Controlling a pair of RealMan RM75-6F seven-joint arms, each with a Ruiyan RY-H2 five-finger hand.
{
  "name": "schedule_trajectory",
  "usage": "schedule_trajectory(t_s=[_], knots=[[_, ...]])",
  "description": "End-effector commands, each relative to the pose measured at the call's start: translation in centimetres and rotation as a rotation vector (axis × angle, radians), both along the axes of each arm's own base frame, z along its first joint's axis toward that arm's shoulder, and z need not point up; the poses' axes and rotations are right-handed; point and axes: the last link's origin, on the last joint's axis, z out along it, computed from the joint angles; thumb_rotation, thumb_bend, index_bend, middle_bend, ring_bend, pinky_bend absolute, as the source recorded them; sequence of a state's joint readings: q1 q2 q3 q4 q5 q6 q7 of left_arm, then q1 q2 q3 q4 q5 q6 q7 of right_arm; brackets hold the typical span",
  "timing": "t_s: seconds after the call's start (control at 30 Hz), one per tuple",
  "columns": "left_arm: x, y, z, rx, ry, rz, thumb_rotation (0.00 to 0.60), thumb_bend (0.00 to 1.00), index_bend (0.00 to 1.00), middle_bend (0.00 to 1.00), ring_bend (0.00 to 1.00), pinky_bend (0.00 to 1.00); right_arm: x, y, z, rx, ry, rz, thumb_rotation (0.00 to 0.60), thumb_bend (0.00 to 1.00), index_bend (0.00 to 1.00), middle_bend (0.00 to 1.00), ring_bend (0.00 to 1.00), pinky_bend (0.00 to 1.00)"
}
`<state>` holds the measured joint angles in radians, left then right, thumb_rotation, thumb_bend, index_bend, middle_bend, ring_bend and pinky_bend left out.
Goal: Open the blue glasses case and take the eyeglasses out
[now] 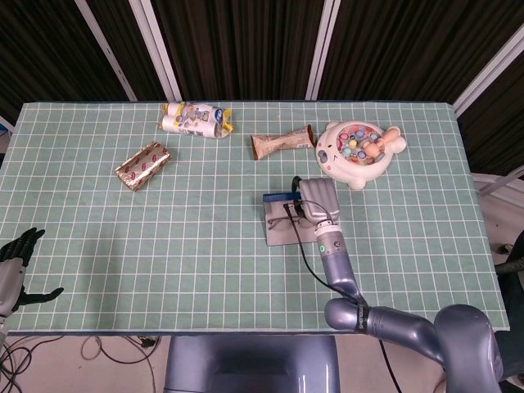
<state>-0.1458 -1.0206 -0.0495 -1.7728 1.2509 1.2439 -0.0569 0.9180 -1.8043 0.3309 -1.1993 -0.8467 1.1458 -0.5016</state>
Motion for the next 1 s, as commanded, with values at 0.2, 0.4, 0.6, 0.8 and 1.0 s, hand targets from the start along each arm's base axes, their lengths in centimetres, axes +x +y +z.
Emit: schedule_trajectory(t_s=[0.2,0.4,0.6,0.8,1.0], knots=[[0.0,0.0,0.0,-0.001,0.001,0.000,0.600,0.07,0.00,0.00,0.00,0.00,-0.6,-0.1,0.0,-0.004,0.006,-0.023,0.600,0.48,0.62,0.84,0.80,0.77],[0.0,0.0,0.0,-0.001,0.001,0.001,0.600,0.07,0.00,0.00,0.00,0.00,-1.0,-0.1,-0.2,-0.006,0.020,-0.044,0.600,0.48,0.62,0.84,0.80,0.77],[0.0,0.0,0.0,-0.002,0.001,0.001,0.600,0.07,0.00,0.00,0.00,0.00,-1.2,-0.3,0.1,-0.026,0.071,-0.080,0.600,0.34,0.31,0.83,0.79,0.77],[0.0,0.0,0.0,-0.001,0.005,-0.003,0.600,0.07,0.00,0.00,0.00,0.00,-1.1,0.0,1.4,-0.055,0.110,-0.090,0.600,0.22,0.20,0.83,0.79,0.77],[0.1,-0.1,0.0,0.004,0.013,-0.013,0.600,0.07,0.00,0.00,0.00,0.00,-0.9,1.3,3.1,-0.057,0.100,-0.049,0.600,0.24,0.27,0.83,0.79,0.77]])
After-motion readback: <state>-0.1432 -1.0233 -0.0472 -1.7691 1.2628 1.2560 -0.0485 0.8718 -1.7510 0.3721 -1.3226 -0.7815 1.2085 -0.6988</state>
